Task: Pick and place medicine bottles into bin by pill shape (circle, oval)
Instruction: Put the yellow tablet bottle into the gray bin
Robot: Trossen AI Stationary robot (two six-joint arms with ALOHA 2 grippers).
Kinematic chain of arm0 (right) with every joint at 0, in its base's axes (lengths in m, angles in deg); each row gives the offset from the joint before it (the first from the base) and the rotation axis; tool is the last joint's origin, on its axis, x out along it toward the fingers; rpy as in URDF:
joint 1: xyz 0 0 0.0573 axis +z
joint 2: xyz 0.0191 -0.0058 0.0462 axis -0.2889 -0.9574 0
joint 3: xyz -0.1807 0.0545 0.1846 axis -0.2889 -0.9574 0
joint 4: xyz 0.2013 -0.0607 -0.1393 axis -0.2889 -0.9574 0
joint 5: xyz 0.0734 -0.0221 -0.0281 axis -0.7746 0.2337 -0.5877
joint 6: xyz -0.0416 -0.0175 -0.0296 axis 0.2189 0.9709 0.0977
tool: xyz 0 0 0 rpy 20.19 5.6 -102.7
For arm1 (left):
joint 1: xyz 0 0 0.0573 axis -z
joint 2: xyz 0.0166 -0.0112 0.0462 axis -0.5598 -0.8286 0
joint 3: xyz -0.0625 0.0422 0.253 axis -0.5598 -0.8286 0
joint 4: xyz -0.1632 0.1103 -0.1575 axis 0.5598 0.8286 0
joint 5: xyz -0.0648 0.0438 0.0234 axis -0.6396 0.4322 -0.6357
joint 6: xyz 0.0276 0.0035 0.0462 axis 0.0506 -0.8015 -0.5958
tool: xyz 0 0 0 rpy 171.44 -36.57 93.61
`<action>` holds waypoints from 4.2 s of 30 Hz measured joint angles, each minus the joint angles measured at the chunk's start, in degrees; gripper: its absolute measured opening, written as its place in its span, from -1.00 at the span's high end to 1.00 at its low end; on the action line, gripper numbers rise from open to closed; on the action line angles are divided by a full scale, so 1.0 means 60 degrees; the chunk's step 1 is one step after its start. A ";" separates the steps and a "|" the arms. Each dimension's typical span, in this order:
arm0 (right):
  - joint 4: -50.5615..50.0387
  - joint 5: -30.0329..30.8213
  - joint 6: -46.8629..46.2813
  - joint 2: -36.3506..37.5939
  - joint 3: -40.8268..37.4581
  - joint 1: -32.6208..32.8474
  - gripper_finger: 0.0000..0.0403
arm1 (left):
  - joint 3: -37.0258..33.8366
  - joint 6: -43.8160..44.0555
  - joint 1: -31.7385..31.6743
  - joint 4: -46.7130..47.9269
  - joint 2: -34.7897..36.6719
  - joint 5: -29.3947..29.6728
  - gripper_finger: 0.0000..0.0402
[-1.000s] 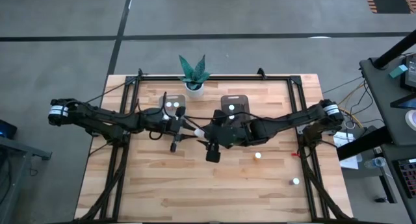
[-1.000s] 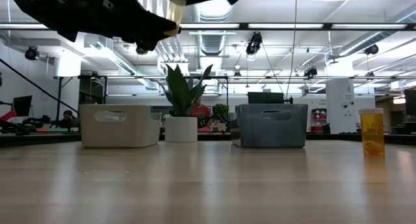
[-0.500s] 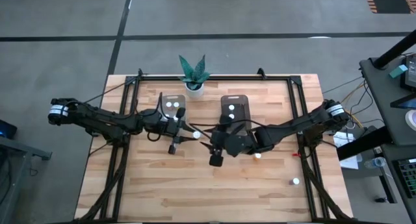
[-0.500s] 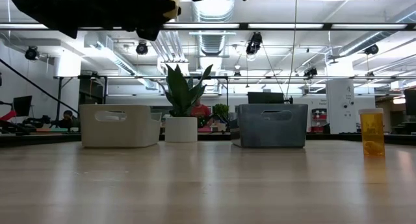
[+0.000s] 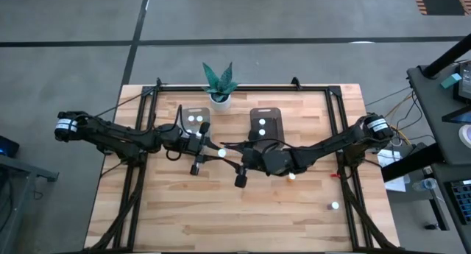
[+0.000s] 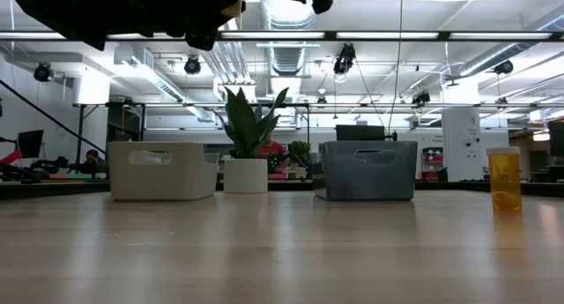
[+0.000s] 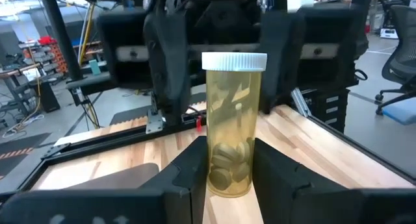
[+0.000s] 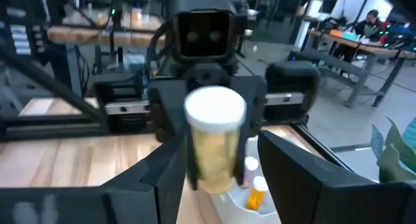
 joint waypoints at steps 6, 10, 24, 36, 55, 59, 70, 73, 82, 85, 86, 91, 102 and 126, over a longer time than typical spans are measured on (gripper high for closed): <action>0.1336 -0.0085 0.0119 -0.0004 -0.0718 -0.0165 0.18 | 0.0001 0.0125 0.0021 -0.0367 0.0000 0.0063 0.58; 0.1690 -0.0135 0.0398 -0.0004 -0.0890 -0.0184 0.23 | 0.0025 0.0152 0.0021 -0.0404 -0.0069 0.0070 0.58; 0.1672 -0.0501 0.0565 -0.0011 -0.0802 -0.0224 0.39 | 0.0189 0.0156 0.0025 -0.1323 -0.0990 0.0061 0.58; 0.1577 -0.0528 0.0637 -0.0011 -0.0798 -0.0231 0.54 | 0.0169 0.0403 0.0025 -0.1442 -0.0954 0.0069 0.55; -0.2310 -0.0492 -0.0079 0.0576 -0.0813 -0.0166 0.51 | 0.0150 0.1338 0.0025 -0.0680 -0.0865 0.0018 0.01; -0.4216 -0.0543 -0.0990 0.0875 -0.0800 -0.0166 0.51 | 0.0150 0.1816 0.0025 -0.0575 -0.0867 0.0022 0.01; -0.5814 -0.0597 -0.2107 0.0590 -0.0807 -0.0122 0.51 | 0.0244 0.2613 0.0099 -0.1762 -0.1878 0.0145 0.01; -0.5723 -0.0525 -0.2012 0.0605 -0.0806 -0.0122 0.51 | 0.0288 0.2659 0.0142 -0.2318 -0.2524 0.0279 0.01; -0.5519 -0.0521 -0.1974 0.0608 -0.0806 -0.0122 0.51 | 0.1142 0.2517 0.0156 -0.2904 -0.4187 0.0832 0.01; -0.5472 -0.0522 -0.1988 0.0608 -0.0806 -0.0122 0.51 | 0.1326 0.2362 0.0156 -0.2886 -0.4400 0.0830 0.01; -0.5434 -0.0521 -0.1990 0.0608 -0.0806 -0.0122 0.51 | 0.1360 0.2327 0.0156 -0.2899 -0.4443 0.0830 0.01; -0.5170 -0.0517 -0.2049 0.0608 -0.0806 -0.0122 0.51 | 0.1378 0.1930 0.0156 -0.2890 -0.4540 0.1093 0.01; -0.5053 -0.0503 -0.2045 0.0608 -0.0806 -0.0126 0.51 | 0.1353 0.1362 0.0212 -0.2928 -0.4543 0.1465 0.13; -0.5100 -0.0551 -0.2268 0.0826 -0.0806 -0.0203 -0.02 | 0.1340 0.1493 0.0276 -0.1619 -0.3915 0.2302 0.52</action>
